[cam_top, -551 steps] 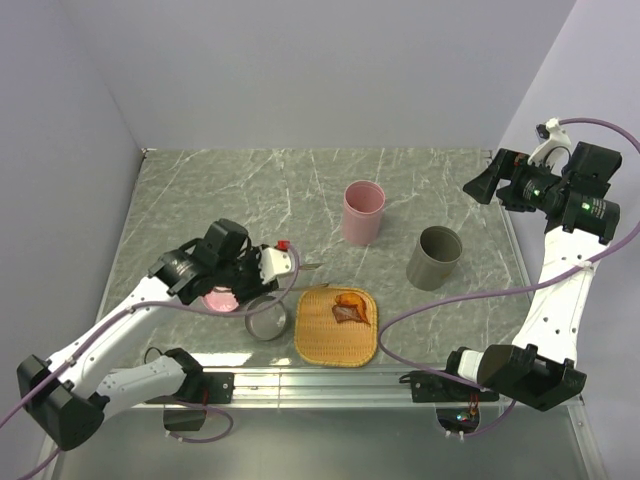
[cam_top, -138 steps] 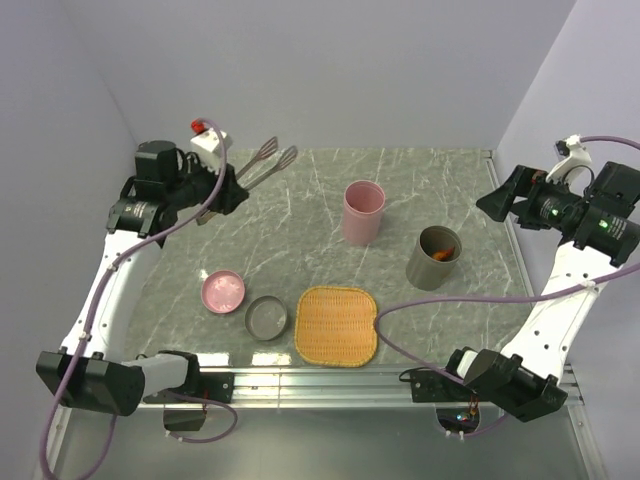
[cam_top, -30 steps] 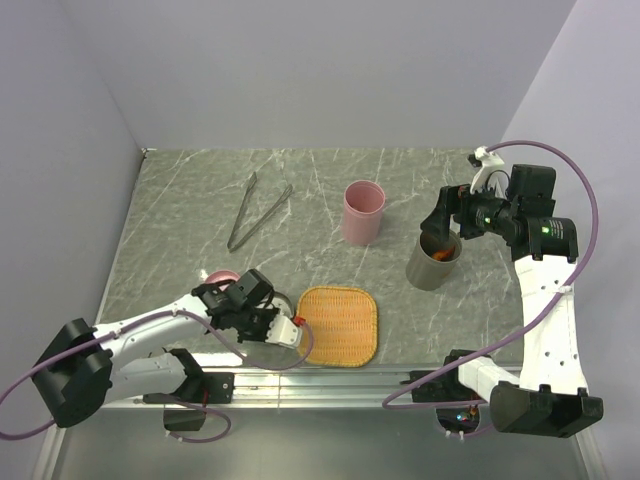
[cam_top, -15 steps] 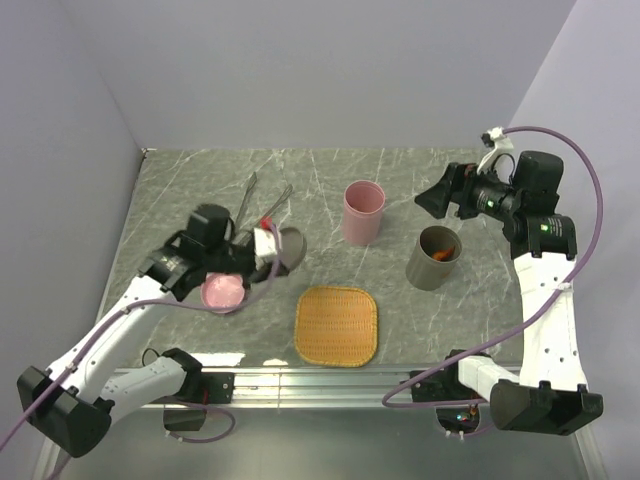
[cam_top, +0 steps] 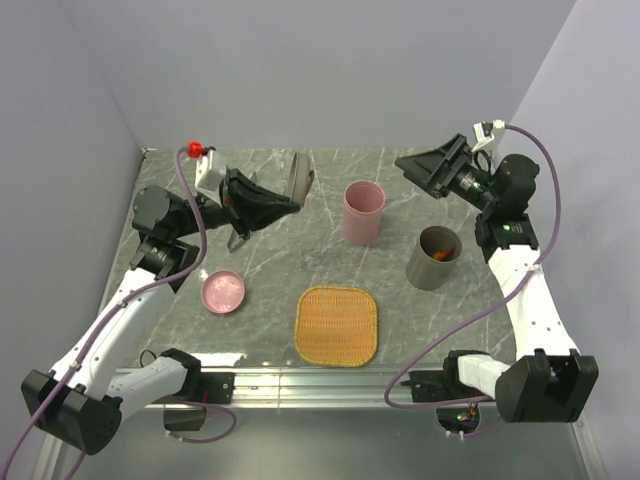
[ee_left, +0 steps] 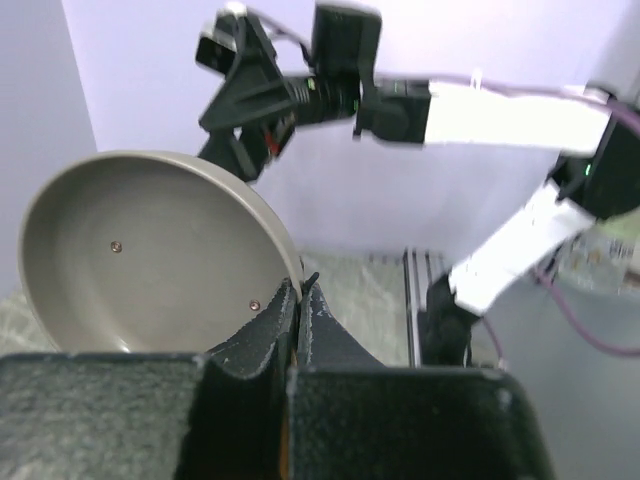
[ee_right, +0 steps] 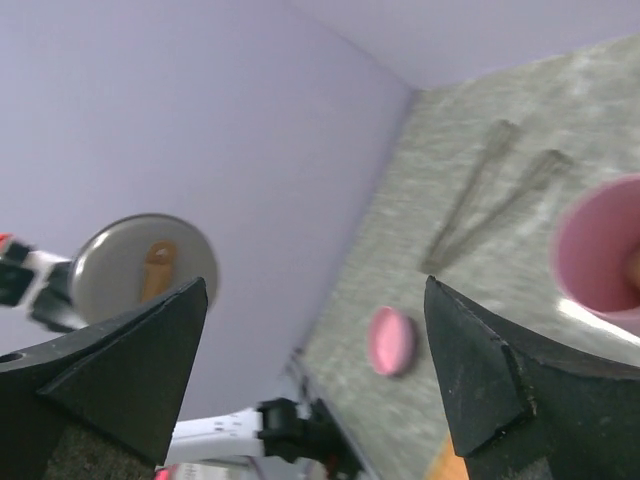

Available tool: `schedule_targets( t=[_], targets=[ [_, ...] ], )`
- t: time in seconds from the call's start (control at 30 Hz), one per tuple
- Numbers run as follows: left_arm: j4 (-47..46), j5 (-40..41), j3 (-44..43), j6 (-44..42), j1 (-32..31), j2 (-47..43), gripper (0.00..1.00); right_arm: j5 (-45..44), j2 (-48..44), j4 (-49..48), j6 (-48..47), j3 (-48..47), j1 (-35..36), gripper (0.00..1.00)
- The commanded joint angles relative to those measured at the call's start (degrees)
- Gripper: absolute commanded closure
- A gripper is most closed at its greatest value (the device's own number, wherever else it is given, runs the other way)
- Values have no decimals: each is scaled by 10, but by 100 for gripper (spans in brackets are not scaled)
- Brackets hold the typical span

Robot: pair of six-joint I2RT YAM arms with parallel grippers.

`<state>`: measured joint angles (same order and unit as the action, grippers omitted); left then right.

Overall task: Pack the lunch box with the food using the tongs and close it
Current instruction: Pass the lid of the lunch box from the left arm to the right

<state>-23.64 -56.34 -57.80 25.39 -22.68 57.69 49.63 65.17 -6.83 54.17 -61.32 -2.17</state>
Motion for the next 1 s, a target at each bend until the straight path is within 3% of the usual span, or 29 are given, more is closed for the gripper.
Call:
schedule_targets(
  t=[0.0, 0.23, 0.53, 0.97],
  targets=[
    [-156, 50, -25, 126, 2, 22, 99, -22, 8, -125, 104, -41, 38, 5],
    [-194, 115, -31, 160, -7, 63, 100, -61, 59, -154, 169, -74, 113, 20],
    [-194, 122, -37, 148, -16, 86, 100, -69, 113, -212, 218, -81, 189, 35],
    [-184, 108, -35, 130, -31, 101, 100, -72, 141, -239, 248, -71, 262, 36]
  ],
)
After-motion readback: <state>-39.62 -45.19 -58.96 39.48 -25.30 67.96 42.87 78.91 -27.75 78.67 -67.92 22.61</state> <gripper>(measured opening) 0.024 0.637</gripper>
